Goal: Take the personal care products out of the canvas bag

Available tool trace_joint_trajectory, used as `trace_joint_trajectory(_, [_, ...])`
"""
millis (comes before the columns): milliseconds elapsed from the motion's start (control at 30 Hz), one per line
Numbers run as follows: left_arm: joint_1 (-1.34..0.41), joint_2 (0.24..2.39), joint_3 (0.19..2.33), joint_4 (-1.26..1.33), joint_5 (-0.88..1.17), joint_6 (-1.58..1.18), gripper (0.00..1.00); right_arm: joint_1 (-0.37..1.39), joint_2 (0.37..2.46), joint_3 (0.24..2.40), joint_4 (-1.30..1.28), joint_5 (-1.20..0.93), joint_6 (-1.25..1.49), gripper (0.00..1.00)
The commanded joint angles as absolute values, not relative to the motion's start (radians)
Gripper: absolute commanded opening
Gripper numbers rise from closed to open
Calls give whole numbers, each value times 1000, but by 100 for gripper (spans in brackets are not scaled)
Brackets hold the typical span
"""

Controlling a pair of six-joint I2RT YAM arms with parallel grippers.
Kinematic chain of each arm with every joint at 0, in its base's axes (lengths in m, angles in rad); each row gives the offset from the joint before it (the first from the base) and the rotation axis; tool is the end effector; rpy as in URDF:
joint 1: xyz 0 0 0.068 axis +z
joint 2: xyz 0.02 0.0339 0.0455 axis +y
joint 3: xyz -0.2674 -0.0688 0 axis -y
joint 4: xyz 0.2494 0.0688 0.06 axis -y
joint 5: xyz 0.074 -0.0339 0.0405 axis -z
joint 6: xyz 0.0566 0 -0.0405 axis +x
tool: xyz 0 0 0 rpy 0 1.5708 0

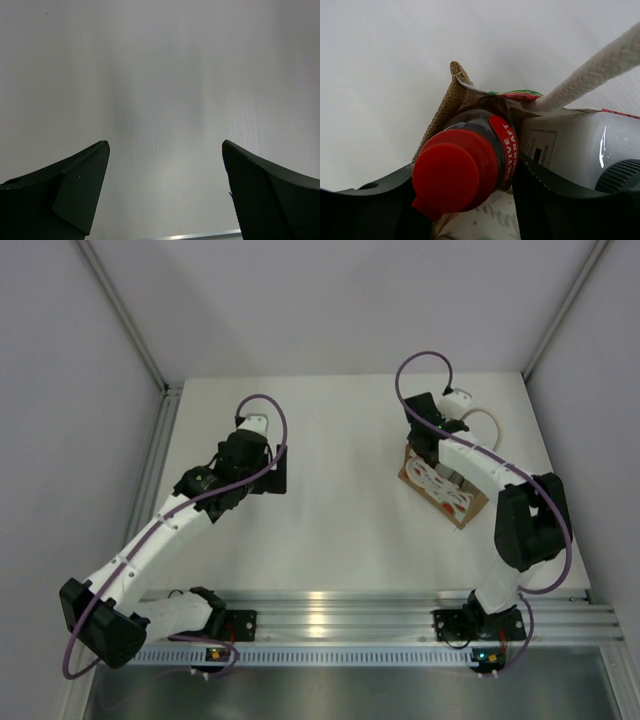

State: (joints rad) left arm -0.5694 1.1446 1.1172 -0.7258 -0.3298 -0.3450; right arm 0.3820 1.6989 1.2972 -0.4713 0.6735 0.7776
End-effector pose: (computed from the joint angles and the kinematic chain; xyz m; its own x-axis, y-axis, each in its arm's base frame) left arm 0.2233 -0.1212 0.3229 -0.6473 0.0345 -0.7614 0.0979 0.9945 -0.0383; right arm 0.3687 0.1101 0.2458 -0.4502 0.4101 -0.7932 0.5562 0.8237 0.1102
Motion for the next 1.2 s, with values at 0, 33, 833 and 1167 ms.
trace_joint_trajectory(0, [-572,1152,1112,-713,-325,-337,98,367,1759,1295,-473,644,761,53])
trace_joint_trajectory(33, [-572,1152,1111,-713,-324,-336,98,368,1763,1295,-468,646,761,53])
trace_joint_trajectory(833, [-571,1160,1114,-712,-310,-336,98,367,1686,1394,-457,724,666,0])
trace_joint_trajectory(1167, [-571,1152,1115,-712,-319,-339,98,367,1617,1407,-472,715,627,0])
